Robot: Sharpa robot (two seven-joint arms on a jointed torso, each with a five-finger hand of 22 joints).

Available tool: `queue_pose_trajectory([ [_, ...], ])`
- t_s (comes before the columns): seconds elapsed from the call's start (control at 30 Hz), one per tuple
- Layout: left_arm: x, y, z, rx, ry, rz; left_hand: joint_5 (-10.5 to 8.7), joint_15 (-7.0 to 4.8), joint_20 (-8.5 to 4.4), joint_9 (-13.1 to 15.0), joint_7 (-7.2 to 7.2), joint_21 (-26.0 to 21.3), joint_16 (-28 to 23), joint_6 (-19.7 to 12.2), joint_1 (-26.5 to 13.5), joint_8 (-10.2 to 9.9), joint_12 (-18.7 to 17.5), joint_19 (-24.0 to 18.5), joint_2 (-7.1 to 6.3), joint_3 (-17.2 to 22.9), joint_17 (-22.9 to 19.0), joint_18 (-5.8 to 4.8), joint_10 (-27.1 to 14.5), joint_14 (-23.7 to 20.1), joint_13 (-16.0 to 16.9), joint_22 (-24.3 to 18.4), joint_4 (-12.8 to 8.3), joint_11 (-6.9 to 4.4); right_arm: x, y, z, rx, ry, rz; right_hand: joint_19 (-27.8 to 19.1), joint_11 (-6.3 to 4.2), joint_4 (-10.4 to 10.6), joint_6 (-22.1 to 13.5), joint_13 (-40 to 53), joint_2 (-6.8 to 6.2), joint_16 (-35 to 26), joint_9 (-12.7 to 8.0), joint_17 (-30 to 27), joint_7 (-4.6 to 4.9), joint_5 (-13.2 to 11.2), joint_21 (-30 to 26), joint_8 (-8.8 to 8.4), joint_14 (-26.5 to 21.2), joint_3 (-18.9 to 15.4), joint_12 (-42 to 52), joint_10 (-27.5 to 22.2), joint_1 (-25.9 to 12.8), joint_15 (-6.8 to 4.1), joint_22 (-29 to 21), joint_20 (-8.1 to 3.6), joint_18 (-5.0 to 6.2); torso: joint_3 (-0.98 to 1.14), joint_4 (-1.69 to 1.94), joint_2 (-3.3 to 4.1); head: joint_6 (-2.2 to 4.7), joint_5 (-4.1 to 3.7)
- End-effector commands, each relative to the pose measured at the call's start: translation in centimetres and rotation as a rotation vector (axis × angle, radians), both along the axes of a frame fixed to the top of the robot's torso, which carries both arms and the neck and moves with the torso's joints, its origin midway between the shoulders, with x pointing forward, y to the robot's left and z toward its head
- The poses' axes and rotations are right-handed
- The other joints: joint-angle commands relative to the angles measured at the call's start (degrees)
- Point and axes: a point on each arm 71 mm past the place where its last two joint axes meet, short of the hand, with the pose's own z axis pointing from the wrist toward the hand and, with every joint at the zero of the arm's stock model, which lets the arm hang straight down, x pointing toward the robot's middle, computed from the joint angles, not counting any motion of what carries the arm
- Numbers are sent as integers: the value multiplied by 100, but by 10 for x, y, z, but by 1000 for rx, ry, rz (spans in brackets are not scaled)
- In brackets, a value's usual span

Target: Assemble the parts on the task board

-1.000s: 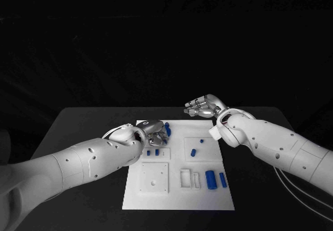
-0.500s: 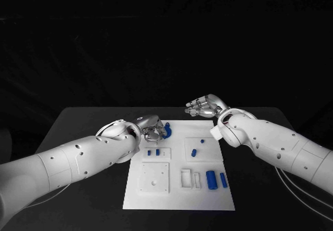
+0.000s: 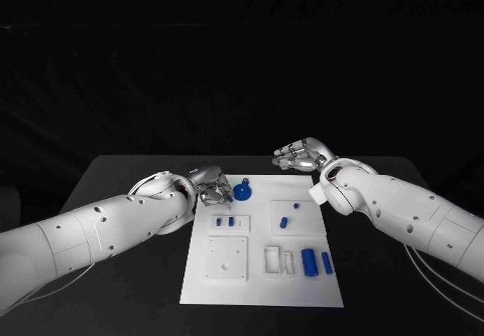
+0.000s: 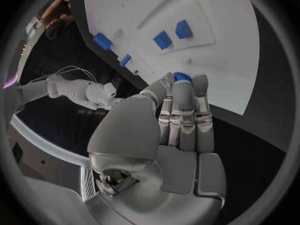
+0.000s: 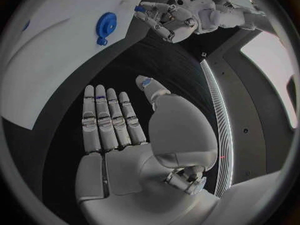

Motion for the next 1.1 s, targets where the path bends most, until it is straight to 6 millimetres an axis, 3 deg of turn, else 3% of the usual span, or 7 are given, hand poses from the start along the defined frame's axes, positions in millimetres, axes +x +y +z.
queue_pose_trajectory([
  [0.03, 1, 2, -1, 19, 26, 4, 14, -20, -11, 2, -13, -10, -24, -46, -75, 27, 13, -26, 1, -36, 1, -43, -4, -28, 2, 106, 1, 1, -1, 1, 0, -1, -2, 16, -27, 4, -19, -46, -5, 7, -25, -8, -8, 1, 34, 26, 6, -30, -13, -17, -47, -19, 13, -6, -2, 80, 4, -12, 2, -3, 16],
  [0.8, 6, 3, -12, 90, 39, -1, 23, -18, -12, 3, -9, -43, -54, -56, -41, 28, 13, -12, 6, -50, -2, -41, -16, -21, 2, 110, 10, 6, -1, 2, 0, 0, -2, 18, -27, 4, -19, -46, -5, 7, -25, -8, -8, 1, 34, 26, 6, -30, -13, -17, -47, -19, 13, -6, -2, 80, 15, -30, 7, -30, 3],
  [1.1, 5, 3, -16, 104, 64, -5, 20, -18, -11, 4, -8, -46, -57, -56, -40, 29, 14, -13, 12, -48, -1, -41, -17, -24, 3, 112, 10, 6, -1, 1, 0, -1, -3, 17, -26, 3, -23, -44, -5, 7, -26, -8, -8, 1, 31, 26, 6, -32, -10, -17, -47, -20, 13, -6, -2, 81, 11, -16, 2, -37, -6],
])
